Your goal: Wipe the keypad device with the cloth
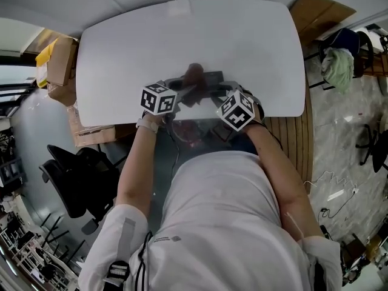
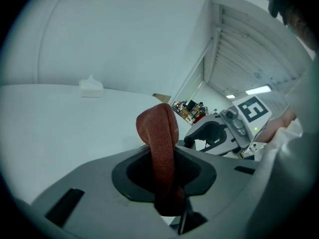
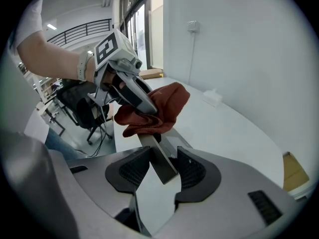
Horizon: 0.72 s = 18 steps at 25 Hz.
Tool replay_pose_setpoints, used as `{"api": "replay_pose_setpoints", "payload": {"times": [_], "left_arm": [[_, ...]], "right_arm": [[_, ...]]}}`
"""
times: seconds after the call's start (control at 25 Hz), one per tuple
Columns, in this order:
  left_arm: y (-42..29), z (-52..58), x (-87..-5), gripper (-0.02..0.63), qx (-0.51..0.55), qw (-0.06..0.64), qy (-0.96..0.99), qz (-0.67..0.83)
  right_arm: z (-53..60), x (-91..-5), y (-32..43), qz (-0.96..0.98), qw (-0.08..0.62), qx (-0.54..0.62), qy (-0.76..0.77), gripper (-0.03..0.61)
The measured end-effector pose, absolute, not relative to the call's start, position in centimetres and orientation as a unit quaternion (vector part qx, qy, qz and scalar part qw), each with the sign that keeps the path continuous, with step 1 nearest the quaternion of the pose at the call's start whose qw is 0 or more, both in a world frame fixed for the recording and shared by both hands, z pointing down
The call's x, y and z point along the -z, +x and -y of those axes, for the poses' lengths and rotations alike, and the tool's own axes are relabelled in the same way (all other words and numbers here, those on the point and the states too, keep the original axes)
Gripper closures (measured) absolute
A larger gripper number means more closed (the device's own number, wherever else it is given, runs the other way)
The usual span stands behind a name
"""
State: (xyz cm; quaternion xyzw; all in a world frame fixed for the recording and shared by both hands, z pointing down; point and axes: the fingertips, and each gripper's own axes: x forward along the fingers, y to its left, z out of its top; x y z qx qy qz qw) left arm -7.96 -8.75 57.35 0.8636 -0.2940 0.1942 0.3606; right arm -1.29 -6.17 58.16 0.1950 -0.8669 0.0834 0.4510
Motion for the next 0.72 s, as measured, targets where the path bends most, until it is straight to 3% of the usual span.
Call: {"api": "replay_pose_setpoints", "payload": {"times": [0.44, 0.72], "left_arm": [[-11.6, 8.3, -57.7, 0.518, -0.166, 0.389, 0.829, 0.365], [-9.0, 8.8, -57.8, 0.518, -0.220, 0.356, 0.837, 0.353]], "right_arm": [[6.3, -58.2, -1.4, 0.873, 0.443, -0.081, 0.189, 0.408], [6.2, -58.2, -1.7, 0.880, 0.430, -0.074, 0.187, 0.408]]}}
